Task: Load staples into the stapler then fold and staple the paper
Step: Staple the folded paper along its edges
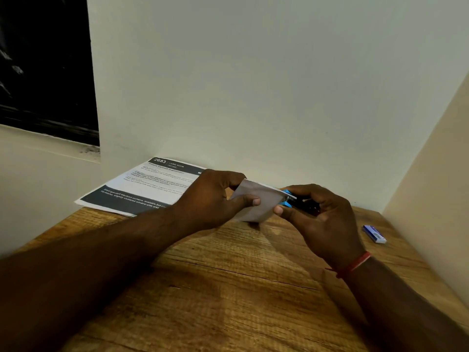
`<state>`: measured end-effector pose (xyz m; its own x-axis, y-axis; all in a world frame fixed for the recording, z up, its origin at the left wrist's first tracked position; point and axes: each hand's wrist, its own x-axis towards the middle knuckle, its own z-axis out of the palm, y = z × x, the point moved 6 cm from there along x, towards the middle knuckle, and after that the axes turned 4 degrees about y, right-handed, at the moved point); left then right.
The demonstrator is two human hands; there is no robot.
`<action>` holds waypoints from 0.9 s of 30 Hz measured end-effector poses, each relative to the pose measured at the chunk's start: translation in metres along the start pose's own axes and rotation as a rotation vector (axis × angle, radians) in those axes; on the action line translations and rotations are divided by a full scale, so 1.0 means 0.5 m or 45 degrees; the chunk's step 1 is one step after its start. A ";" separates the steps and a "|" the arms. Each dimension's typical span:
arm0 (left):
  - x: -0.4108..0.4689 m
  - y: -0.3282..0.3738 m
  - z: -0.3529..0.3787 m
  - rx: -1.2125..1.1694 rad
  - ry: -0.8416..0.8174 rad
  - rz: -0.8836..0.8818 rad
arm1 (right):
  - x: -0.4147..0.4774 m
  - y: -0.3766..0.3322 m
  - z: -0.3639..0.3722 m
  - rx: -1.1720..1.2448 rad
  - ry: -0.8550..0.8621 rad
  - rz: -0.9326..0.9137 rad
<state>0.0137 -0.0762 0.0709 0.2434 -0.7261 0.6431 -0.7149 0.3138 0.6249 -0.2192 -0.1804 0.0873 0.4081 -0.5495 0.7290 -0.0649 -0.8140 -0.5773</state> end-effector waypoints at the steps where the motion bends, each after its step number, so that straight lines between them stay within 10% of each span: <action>1: 0.000 0.001 0.001 0.004 -0.003 0.002 | 0.000 0.002 0.001 0.008 -0.007 0.006; 27: -0.003 -0.002 -0.003 -0.111 0.093 -0.067 | -0.002 0.035 0.013 0.368 0.033 0.258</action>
<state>0.0152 -0.0743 0.0698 0.3283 -0.6975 0.6369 -0.6408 0.3309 0.6927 -0.2150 -0.1927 0.0740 0.3900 -0.7019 0.5960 0.1196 -0.6031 -0.7886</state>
